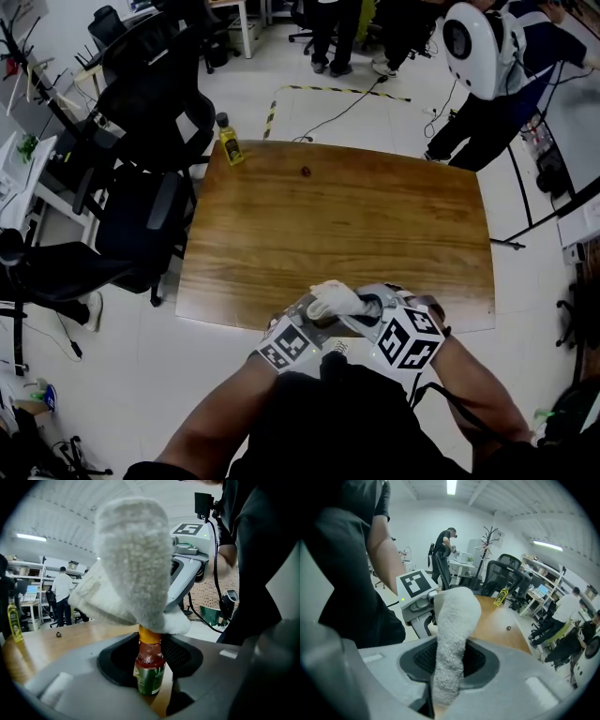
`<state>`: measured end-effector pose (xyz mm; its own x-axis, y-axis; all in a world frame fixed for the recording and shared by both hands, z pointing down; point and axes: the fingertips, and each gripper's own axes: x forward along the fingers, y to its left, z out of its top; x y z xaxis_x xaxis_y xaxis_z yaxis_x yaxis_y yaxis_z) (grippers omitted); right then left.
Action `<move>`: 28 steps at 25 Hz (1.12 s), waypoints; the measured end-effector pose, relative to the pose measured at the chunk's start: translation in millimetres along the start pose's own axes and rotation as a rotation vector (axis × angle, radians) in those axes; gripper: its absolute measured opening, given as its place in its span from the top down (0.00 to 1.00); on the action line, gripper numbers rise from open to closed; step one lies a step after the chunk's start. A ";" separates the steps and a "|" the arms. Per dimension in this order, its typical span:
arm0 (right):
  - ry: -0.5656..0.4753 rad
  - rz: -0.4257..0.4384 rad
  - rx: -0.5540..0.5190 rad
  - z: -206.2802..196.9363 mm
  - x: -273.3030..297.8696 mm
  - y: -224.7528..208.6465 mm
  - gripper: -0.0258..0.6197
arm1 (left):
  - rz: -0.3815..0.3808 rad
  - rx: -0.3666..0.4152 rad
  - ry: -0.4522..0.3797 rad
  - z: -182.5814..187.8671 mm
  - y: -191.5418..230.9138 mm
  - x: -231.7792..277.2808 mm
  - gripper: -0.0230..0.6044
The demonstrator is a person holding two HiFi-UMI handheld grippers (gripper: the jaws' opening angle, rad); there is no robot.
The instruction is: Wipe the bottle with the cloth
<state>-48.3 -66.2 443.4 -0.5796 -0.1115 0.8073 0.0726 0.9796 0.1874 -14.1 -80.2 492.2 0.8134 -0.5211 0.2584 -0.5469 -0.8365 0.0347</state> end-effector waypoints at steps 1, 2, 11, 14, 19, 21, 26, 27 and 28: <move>0.003 -0.004 0.014 -2.5 -1.5 -0.1 0.83 | 0.001 -0.001 -0.007 1.5 0.2 -0.6 0.70; 0.011 -0.008 0.027 -6.8 -2.8 -0.2 0.83 | 0.003 -0.003 -0.012 2.1 0.4 -1.0 0.70; 0.078 -0.048 0.322 -90.9 -16.3 7.7 0.84 | -0.024 -0.014 0.005 -2.5 3.5 -0.6 0.68; 0.061 -0.126 0.417 -106.8 -36.0 16.0 0.84 | -0.021 -0.007 0.027 -5.3 2.6 -8.2 0.62; -0.071 -0.269 0.643 -108.8 -77.1 41.0 0.84 | 0.066 -0.080 0.017 -2.0 -2.8 -50.8 0.61; -0.205 -0.300 0.790 -99.3 -90.9 59.6 0.84 | 0.111 -0.151 0.051 -7.4 -10.2 -72.4 0.65; -0.465 -0.356 1.050 -87.3 -102.9 115.8 0.84 | 0.145 -0.432 0.099 -24.9 -46.6 -123.3 0.85; -0.487 -0.376 1.083 -89.0 -104.1 124.4 0.84 | 0.140 -0.461 0.099 -25.3 -54.2 -131.6 0.90; -0.509 -0.396 1.112 -90.5 -106.5 131.2 0.84 | 0.134 -0.480 0.103 -24.9 -61.9 -138.8 0.93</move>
<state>96.4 59.1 432.7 -0.6674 -0.5902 0.4542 -0.7447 0.5343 -0.4000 -98.1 48.1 478.3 0.7195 -0.5786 0.3841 -0.6940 -0.5788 0.4282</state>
